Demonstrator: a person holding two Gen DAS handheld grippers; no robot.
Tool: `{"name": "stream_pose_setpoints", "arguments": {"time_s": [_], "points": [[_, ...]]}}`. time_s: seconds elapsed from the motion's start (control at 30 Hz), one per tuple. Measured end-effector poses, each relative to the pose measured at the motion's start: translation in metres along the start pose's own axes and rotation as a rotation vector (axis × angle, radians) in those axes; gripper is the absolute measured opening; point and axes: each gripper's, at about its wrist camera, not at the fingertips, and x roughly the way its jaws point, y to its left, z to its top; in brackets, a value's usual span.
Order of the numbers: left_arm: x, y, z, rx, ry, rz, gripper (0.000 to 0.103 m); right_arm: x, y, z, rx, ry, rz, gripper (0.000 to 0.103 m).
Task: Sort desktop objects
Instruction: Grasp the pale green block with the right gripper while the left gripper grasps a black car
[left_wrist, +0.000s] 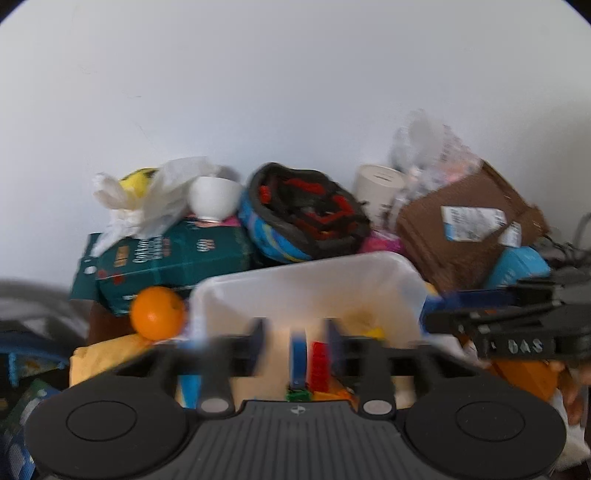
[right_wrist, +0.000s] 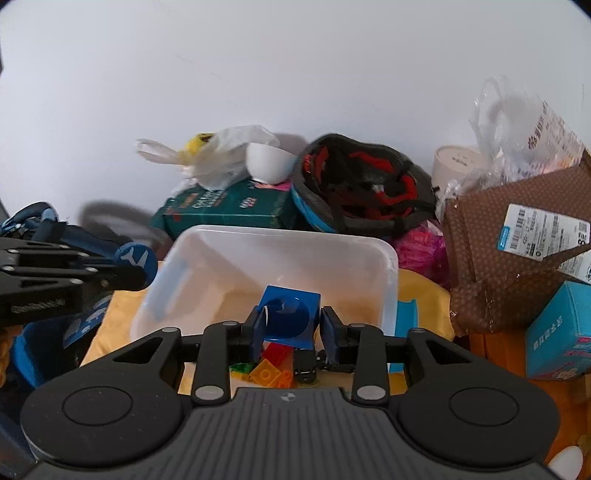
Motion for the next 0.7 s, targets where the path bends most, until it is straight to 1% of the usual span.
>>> {"name": "stream_pose_setpoints", "arguments": {"time_s": [0.03,0.07,0.1,0.17,0.2,0.27,0.3,0.37,0.43,0.47,0.57,0.63,0.7], "points": [[0.0,0.002,-0.002,-0.004,-0.006,0.007,0.053,0.005,-0.003,0.002,0.012,0.004,-0.011,0.064],[0.0,0.004,-0.005,-0.003,-0.006,0.0,0.053,0.008,-0.004,0.001,0.016,-0.006,-0.022,0.067],[0.0,0.006,-0.008,-0.001,-0.006,-0.007,0.053,0.011,-0.004,0.0,0.013,-0.011,-0.03,0.065],[-0.004,0.01,-0.022,0.008,-0.01,0.002,0.053,0.014,-0.004,-0.005,0.012,-0.008,-0.031,0.065],[-0.008,0.011,-0.032,0.012,-0.021,0.001,0.053,0.011,-0.003,-0.008,0.013,-0.016,-0.017,0.065],[-0.019,0.011,-0.059,0.037,-0.047,-0.026,0.053,0.001,0.0,-0.019,0.0,-0.047,0.008,0.065],[-0.024,0.01,-0.08,0.052,-0.063,-0.022,0.054,-0.007,0.001,-0.03,-0.006,-0.065,0.025,0.065],[-0.03,0.009,-0.117,0.063,-0.064,-0.019,0.054,-0.017,0.004,-0.053,-0.013,-0.076,0.042,0.065],[-0.033,0.007,-0.157,0.053,-0.044,-0.037,0.054,-0.025,0.006,-0.091,-0.02,-0.071,0.053,0.065],[-0.032,0.007,-0.177,0.038,-0.026,-0.036,0.054,-0.025,0.008,-0.11,-0.03,-0.052,0.052,0.065],[-0.021,0.004,-0.226,0.024,0.059,-0.015,0.054,-0.013,0.015,-0.169,-0.051,0.034,0.029,0.058],[-0.016,0.001,-0.246,0.035,0.084,-0.012,0.054,0.0,0.018,-0.198,-0.041,0.098,0.007,0.044],[-0.011,-0.003,-0.257,0.065,0.099,0.004,0.054,0.007,0.02,-0.213,-0.023,0.108,-0.008,0.042]]}}
